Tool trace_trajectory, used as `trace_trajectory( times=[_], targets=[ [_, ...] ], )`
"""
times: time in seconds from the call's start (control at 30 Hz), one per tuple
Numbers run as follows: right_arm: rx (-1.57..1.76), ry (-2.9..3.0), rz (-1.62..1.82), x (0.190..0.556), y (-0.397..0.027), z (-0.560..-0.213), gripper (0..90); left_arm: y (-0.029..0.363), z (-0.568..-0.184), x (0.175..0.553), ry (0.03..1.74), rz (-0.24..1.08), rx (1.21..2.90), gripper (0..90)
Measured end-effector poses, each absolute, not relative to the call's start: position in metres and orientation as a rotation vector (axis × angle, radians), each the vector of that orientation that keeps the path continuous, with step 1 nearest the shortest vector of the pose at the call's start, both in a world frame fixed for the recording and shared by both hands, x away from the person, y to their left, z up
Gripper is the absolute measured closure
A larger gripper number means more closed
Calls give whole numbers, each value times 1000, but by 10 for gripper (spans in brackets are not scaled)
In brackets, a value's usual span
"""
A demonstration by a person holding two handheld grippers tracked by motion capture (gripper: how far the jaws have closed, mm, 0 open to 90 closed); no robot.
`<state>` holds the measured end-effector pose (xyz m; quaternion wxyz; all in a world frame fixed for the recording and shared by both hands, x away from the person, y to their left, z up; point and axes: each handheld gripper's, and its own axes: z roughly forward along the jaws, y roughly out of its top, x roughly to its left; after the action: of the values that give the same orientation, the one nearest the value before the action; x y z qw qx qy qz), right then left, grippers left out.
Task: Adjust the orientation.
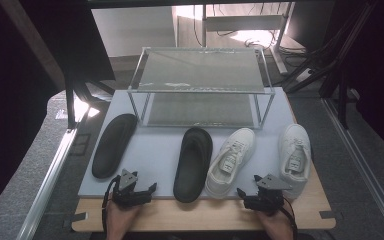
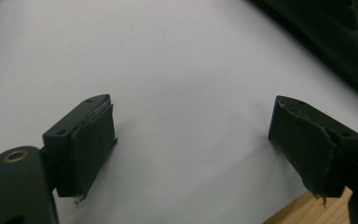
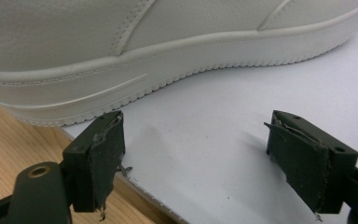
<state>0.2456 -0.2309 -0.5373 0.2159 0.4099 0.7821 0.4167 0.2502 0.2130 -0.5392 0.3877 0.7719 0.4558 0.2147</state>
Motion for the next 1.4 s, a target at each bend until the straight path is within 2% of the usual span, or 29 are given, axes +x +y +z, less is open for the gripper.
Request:
trace_trajectory(
  times=[0.1,1.4],
  targets=[
    [1136,2168,1155,246,-231,-537,194,214,-538,250,1164,540,1964,184],
    [1145,2162,1149,246,-229,-537,185,241,-517,267,1227,528,1923,207]
  ],
)
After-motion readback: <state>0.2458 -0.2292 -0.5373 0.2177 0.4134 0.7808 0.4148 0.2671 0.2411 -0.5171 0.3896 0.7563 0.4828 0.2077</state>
